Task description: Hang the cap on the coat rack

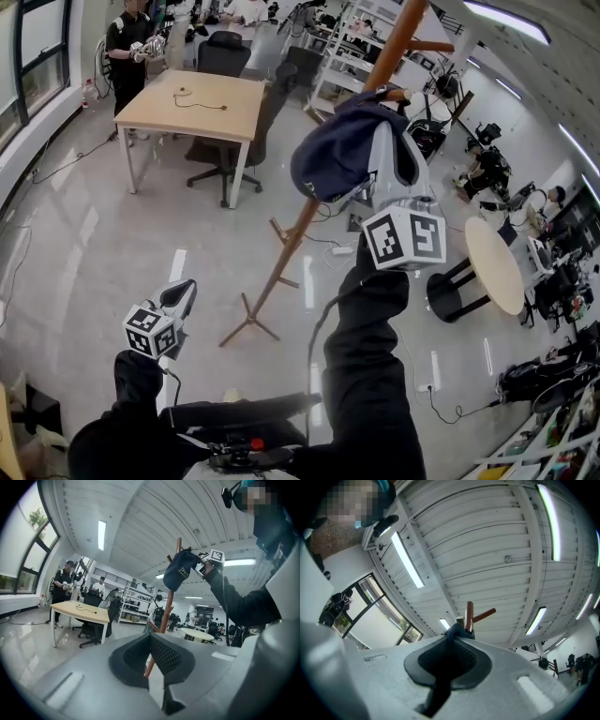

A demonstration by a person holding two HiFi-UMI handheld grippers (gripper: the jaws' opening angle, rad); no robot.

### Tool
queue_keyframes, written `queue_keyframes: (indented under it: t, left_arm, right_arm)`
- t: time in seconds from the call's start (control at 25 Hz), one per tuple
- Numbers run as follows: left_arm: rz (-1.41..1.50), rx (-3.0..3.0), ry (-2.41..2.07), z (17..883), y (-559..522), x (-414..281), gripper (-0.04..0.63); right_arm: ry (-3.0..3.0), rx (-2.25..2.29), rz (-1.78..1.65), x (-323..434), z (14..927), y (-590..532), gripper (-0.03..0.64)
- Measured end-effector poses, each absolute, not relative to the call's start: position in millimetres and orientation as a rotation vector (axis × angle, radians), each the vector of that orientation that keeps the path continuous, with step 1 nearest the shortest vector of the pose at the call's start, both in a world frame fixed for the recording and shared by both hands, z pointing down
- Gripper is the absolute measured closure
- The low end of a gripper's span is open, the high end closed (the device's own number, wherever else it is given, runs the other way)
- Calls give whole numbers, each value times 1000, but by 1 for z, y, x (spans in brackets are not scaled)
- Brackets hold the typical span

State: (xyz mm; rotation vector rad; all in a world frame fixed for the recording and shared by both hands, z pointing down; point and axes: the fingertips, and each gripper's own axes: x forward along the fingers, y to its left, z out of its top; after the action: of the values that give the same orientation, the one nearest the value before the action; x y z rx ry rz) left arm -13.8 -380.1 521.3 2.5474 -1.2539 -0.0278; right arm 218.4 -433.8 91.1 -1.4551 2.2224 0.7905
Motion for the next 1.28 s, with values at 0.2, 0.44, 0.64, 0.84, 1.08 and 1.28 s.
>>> queue_keyframes:
  t: [0.2, 0.44, 0.64, 0.84, 1.08, 1.28]
  left_arm:
    - [-23, 2539, -1253, 526, -382, -15, 592]
    - [-17, 2534, -1254, 527, -383, -14, 592]
    - [-14, 2535, -1252, 529, -386, -12, 592]
    - [-13, 2533, -1249, 529, -388, -11, 592]
    - [-8, 2531, -1253, 529, -386, -11, 592]
    - [-7, 2531, -1247, 528, -387, -10, 592]
  right_arm:
    - [2228, -1460, 776, 218, 99, -440, 607]
    - [2234, -1468, 764, 221, 104, -445, 607]
    - [2237, -1474, 748, 226, 110, -451, 607]
    - [2247, -1481, 740, 225, 114, -458, 607]
    - [2257, -1487, 725, 226, 118, -461, 607]
    - [2259, -1490, 716, 226, 120, -467, 607]
